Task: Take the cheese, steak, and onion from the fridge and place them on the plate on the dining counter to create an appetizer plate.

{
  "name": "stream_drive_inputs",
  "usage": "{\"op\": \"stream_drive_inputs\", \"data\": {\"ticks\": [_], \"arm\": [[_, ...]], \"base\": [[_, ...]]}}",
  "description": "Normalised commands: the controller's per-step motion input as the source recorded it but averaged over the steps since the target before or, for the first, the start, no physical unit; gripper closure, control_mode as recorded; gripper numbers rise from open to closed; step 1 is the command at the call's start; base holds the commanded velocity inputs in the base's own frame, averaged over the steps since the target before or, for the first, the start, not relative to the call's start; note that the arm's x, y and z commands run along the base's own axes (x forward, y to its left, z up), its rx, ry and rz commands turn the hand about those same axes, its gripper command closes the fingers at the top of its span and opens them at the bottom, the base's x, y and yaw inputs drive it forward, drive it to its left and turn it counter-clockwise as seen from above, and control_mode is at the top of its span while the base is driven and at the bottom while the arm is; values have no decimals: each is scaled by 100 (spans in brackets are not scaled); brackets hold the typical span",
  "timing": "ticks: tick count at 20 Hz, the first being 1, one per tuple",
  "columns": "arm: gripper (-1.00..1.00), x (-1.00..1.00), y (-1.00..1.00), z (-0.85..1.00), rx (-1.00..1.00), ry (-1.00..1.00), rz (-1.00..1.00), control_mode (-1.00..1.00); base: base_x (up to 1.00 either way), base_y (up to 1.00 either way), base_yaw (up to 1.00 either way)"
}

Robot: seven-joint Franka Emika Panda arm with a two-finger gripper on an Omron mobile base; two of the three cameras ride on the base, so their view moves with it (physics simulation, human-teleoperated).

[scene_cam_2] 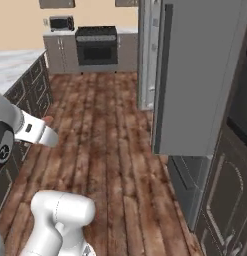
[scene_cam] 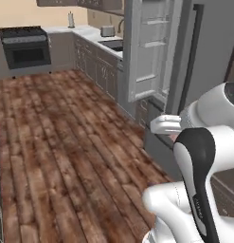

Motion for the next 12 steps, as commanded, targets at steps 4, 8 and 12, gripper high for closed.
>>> {"op": "stream_drive_inputs", "data": {"ticks": [4,8,12], "arm": [[100,0,0,0,0,0,0,100],[100,0,0,0,0,0,0,100],[100,0,0,0,0,0,0,100]], "base": [[-21,-55,73],[-58,-25,65],[-92,-8,59]]}}
